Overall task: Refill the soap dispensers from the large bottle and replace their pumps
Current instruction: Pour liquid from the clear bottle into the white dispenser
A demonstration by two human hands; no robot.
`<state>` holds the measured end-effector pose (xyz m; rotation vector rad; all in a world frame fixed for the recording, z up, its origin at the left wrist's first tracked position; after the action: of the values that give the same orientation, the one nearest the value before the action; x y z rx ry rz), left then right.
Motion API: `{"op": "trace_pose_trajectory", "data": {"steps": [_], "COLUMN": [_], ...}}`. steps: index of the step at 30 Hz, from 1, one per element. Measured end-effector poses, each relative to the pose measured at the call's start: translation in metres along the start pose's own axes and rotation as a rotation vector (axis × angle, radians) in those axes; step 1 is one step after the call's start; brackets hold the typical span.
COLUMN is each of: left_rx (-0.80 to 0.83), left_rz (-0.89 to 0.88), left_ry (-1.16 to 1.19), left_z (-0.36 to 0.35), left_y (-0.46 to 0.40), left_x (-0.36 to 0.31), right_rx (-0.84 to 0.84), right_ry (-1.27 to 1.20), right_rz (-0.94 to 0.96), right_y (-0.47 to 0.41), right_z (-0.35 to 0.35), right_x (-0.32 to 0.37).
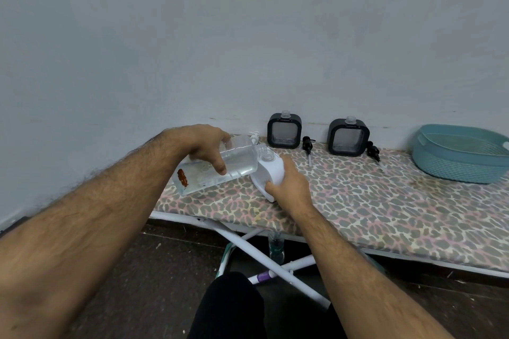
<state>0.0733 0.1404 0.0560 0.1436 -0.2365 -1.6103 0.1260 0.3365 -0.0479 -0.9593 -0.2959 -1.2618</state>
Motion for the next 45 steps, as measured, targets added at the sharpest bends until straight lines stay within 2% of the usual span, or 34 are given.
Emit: {"op": "trace_pose_trajectory", "data": {"steps": [45], "left_rx": [0.034], "left_rz": [0.040], "left_ry": [-0.026], "left_z": [0.0007], "left_y": [-0.0061], "left_x": [0.0010], "right_rx": [0.015], "right_ry": [0.022], "right_rz": [-0.011], "right_y": [0.0006], "right_z": [-0.0007], "right_x": [0.0006]}}
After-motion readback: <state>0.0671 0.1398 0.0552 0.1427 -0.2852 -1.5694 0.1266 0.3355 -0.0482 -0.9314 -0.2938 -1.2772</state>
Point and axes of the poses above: each hand's wrist, its own y-axis away from the middle knuckle, its own z-axis out of the back of the hand, x = y × z, the point moved 9 cm from there along -y, towards the middle knuckle, and after that the axes turned 15 degrees about z, right-handed, at the moved point
